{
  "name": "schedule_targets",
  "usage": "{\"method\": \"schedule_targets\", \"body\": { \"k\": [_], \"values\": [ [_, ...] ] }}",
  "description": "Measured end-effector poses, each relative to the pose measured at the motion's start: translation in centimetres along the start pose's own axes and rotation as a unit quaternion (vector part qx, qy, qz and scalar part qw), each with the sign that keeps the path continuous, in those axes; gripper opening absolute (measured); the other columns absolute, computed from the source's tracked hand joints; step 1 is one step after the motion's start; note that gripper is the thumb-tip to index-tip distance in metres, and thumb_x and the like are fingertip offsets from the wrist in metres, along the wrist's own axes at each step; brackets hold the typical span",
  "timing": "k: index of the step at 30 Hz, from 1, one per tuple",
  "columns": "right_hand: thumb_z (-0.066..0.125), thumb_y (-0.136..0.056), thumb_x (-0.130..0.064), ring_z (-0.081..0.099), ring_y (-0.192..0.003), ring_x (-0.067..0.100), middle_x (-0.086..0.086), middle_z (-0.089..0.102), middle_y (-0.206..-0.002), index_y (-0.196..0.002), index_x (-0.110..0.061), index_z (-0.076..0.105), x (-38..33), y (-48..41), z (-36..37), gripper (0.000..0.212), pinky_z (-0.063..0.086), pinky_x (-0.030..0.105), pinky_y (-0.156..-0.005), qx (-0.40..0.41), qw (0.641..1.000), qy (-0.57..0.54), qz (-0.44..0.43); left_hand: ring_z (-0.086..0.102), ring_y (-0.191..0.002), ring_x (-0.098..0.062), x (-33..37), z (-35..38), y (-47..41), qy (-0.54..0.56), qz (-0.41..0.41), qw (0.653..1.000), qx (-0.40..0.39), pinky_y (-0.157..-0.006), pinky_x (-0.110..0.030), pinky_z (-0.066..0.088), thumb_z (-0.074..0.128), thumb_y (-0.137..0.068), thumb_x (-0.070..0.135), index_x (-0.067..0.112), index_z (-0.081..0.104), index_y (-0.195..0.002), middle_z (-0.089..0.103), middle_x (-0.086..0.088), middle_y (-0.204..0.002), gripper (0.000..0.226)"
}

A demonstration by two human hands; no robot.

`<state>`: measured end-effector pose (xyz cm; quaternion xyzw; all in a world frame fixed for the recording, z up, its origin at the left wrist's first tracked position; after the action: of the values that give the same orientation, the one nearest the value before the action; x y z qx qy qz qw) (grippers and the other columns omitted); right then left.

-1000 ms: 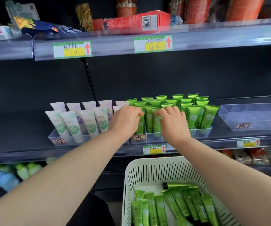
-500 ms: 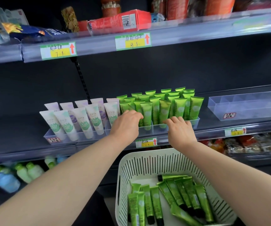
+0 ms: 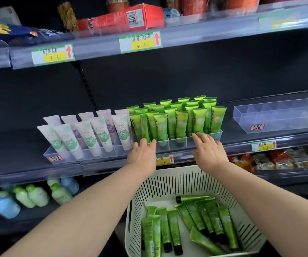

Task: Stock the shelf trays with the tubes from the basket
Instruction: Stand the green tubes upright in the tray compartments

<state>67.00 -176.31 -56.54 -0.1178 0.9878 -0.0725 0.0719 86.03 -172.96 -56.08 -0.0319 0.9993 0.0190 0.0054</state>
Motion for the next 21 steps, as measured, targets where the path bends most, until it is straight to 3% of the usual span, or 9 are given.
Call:
{"method": "schedule_targets", "body": {
  "k": [6,13,21],
  "values": [
    [0.035,-0.098,-0.047,0.014,-0.145,0.02,0.002,0.019,-0.156,-0.152,-0.019,0.016,0.3,-0.1,0.5,0.063,0.019,0.038,-0.114,-0.005,1.0,-0.008,-0.003,0.03,-0.128,-0.034,0.7,0.9,-0.2,-0.01,-0.006,1.0,-0.01,-0.096,-0.04,0.044,0.057,-0.095,0.022,0.023,0.012,-0.152,0.026,-0.012,-0.143,0.073],
    [0.028,-0.098,-0.054,0.015,-0.144,0.023,0.003,0.018,-0.156,-0.152,-0.02,0.016,0.4,-0.3,0.7,0.065,0.016,0.04,-0.116,-0.014,1.0,-0.005,0.007,0.01,-0.143,-0.039,1.0,1.5,-0.5,0.005,-0.019,1.0,-0.02,-0.106,-0.045,0.038,0.051,-0.097,0.04,0.025,0.006,-0.154,0.016,-0.012,-0.151,0.074],
    [0.024,-0.097,-0.058,0.009,-0.145,0.023,0.005,0.012,-0.157,-0.152,-0.019,0.01,0.4,-1.5,1.6,0.069,0.011,0.04,-0.119,-0.035,0.999,-0.01,0.006,0.008,-0.144,-0.04,0.8,1.8,-2.5,0.011,-0.01,1.0,-0.021,-0.112,-0.046,0.031,0.051,-0.095,0.049,0.025,0.004,-0.154,0.016,-0.012,-0.151,0.079]
  ]
}}
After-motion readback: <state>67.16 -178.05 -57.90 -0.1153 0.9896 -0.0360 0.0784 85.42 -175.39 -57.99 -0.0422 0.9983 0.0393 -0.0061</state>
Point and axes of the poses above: each hand's wrist, its own y-axis away from the middle knuckle, its own z-axis out of the palm, x = y × z, the point moved 10 cm from there along -y, towards the middle knuckle
